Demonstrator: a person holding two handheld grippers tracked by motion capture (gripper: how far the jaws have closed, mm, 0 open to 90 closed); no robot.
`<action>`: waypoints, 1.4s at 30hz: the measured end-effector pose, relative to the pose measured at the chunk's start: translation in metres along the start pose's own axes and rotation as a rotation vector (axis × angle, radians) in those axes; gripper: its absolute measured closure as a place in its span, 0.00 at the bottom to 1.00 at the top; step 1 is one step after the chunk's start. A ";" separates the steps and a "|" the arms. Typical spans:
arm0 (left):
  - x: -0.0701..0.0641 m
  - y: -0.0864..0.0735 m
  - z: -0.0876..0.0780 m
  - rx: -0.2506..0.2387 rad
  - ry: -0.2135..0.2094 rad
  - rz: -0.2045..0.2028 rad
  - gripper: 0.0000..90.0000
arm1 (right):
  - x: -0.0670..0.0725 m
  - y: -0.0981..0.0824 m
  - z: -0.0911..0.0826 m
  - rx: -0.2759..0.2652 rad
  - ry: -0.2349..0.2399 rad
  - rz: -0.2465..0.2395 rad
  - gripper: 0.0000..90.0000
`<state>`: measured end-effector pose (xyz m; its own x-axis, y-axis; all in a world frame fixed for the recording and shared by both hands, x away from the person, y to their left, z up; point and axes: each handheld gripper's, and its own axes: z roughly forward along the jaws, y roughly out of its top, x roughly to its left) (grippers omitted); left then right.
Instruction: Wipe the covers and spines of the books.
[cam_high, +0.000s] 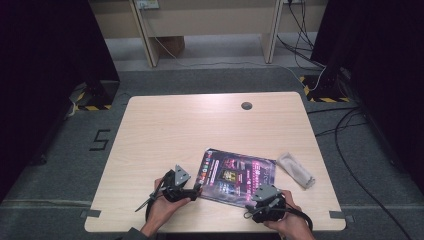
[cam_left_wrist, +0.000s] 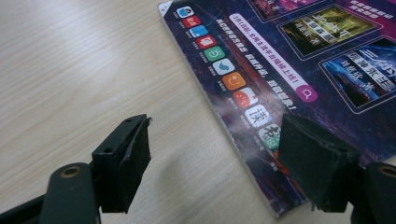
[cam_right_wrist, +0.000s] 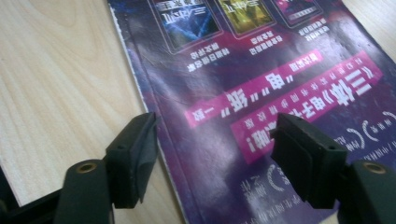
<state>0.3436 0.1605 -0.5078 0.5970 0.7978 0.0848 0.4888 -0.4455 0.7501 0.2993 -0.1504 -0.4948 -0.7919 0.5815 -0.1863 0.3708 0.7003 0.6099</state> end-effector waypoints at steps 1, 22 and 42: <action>-0.001 0.000 0.002 0.007 -0.002 0.003 0.27 | -0.001 -0.001 0.000 0.000 0.004 0.002 0.35; -0.019 -0.009 -0.018 0.043 -0.144 0.087 0.59 | -0.017 -0.005 0.002 0.005 -0.042 0.083 0.33; -0.053 -0.016 -0.030 0.045 -0.235 0.096 0.61 | -0.047 0.010 0.023 0.000 -0.146 0.095 0.34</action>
<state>0.2856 0.1375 -0.5046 0.7709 0.6369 -0.0046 0.4475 -0.5365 0.7154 0.3520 -0.1610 -0.4976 -0.6745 0.6989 -0.2376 0.4403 0.6393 0.6304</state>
